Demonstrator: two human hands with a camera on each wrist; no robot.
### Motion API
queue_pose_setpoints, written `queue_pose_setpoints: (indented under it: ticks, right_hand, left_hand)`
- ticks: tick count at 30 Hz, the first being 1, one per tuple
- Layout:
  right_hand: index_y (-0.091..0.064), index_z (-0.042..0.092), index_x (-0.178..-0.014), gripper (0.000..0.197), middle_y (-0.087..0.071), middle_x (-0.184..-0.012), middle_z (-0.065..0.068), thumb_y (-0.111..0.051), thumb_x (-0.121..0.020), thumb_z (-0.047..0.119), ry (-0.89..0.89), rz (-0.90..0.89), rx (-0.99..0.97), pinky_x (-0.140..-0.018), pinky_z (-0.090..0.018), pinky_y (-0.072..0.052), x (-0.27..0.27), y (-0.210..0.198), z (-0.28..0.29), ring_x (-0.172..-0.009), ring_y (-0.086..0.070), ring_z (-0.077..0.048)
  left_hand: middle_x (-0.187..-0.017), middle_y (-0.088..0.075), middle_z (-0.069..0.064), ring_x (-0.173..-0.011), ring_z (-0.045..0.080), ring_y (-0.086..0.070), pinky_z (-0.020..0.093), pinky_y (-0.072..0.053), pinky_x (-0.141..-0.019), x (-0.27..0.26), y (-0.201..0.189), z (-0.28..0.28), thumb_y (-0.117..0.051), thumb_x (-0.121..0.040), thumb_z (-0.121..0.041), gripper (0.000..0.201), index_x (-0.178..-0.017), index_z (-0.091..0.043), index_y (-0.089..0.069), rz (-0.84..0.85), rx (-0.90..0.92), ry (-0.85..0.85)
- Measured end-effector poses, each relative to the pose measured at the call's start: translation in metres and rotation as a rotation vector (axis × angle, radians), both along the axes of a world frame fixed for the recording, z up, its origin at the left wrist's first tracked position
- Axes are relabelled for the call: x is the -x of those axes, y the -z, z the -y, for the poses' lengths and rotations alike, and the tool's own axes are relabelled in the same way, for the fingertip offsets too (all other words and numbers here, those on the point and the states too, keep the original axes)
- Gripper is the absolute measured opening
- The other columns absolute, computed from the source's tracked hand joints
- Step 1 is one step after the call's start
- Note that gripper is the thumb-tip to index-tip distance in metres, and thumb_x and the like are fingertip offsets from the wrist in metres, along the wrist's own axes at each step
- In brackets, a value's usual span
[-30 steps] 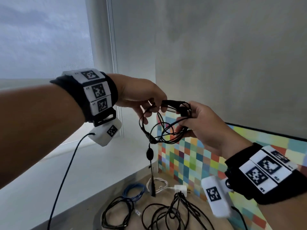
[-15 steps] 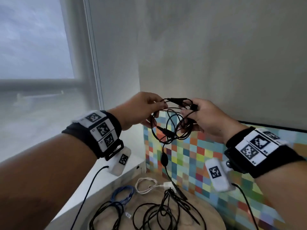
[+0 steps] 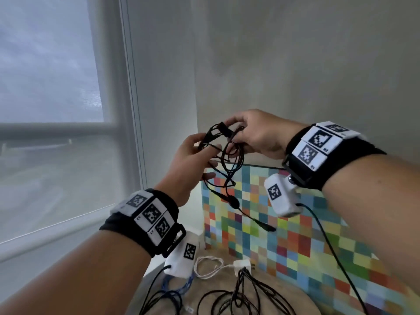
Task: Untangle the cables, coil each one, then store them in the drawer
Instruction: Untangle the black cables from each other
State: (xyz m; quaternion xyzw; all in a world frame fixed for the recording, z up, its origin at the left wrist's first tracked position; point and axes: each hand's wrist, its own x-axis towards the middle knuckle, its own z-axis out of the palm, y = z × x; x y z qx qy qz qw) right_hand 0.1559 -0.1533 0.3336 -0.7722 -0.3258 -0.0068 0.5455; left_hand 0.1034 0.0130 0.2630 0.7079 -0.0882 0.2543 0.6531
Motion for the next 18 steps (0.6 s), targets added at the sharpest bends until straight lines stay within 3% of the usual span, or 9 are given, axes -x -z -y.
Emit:
queue_pose_setpoints:
  ticks: [3, 5, 7, 12, 15, 18]
  right_hand:
    - [-0.064, 0.001, -0.112, 0.019, -0.066, -0.101, -0.024, -0.060, -0.097, -0.010, -0.018, -0.008, -0.125, -0.058, -0.035, -0.062, 0.008, 0.011, -0.005, -0.074, -0.075, -0.026]
    - [-0.062, 0.003, -0.102, 0.013, -0.066, -0.096, -0.020, -0.066, -0.095, -0.007, -0.037, -0.043, -0.174, -0.054, -0.036, -0.061, 0.013, 0.024, -0.002, -0.075, -0.074, -0.028]
    - [-0.061, 0.004, -0.098, 0.014, -0.064, -0.092, -0.017, -0.068, -0.093, -0.007, -0.078, -0.082, -0.149, -0.052, -0.034, -0.059, 0.015, 0.038, 0.003, -0.073, -0.072, -0.024]
    - [-0.062, 0.004, -0.089, 0.020, -0.060, -0.083, -0.009, -0.064, -0.091, -0.015, -0.139, -0.130, -0.168, -0.061, -0.038, -0.064, 0.019, 0.062, 0.015, -0.070, -0.070, -0.020]
    - [-0.059, 0.007, -0.086, 0.025, -0.060, -0.083, -0.012, -0.056, -0.095, -0.016, -0.066, -0.166, -0.369, -0.061, -0.036, -0.063, 0.017, 0.068, 0.026, -0.067, -0.071, -0.022]
    - [-0.052, 0.010, -0.082, 0.034, -0.059, -0.079, -0.014, -0.041, -0.095, -0.019, -0.130, -0.299, -0.587, -0.070, -0.041, -0.061, 0.025, 0.086, 0.041, -0.068, -0.068, -0.027]
  left_hand:
    - [-0.084, -0.065, 0.005, -0.063, 0.018, -0.064, 0.032, -0.056, -0.057, 0.013, 0.002, -0.006, -0.069, -0.096, -0.014, 0.013, -0.108, -0.016, -0.065, 0.061, 0.024, -0.050]
    - [-0.069, -0.053, -0.002, -0.050, 0.015, -0.051, 0.026, -0.040, -0.045, 0.018, 0.011, -0.010, -0.063, -0.098, -0.010, 0.005, -0.096, -0.013, -0.065, 0.086, 0.071, -0.110]
    - [-0.070, -0.049, -0.002, -0.048, 0.014, -0.046, 0.024, -0.031, -0.043, 0.022, 0.022, -0.012, -0.059, -0.099, -0.008, 0.009, -0.094, -0.014, -0.063, 0.068, 0.152, -0.128]
    - [-0.081, -0.064, 0.000, -0.060, 0.022, -0.066, 0.025, -0.034, -0.046, 0.034, 0.039, -0.012, -0.052, -0.097, 0.008, 0.025, -0.093, -0.017, -0.052, -0.001, 0.230, 0.066]
    - [-0.086, -0.066, 0.005, -0.063, 0.022, -0.064, 0.023, -0.037, -0.046, 0.043, 0.039, -0.019, -0.050, -0.093, 0.014, 0.033, -0.088, -0.019, -0.048, -0.021, 0.276, 0.236]
    - [-0.089, -0.067, 0.004, -0.062, 0.018, -0.058, 0.021, -0.038, -0.046, 0.053, 0.048, -0.023, -0.056, -0.087, 0.003, 0.024, -0.087, -0.020, -0.051, -0.026, 0.369, 0.340]
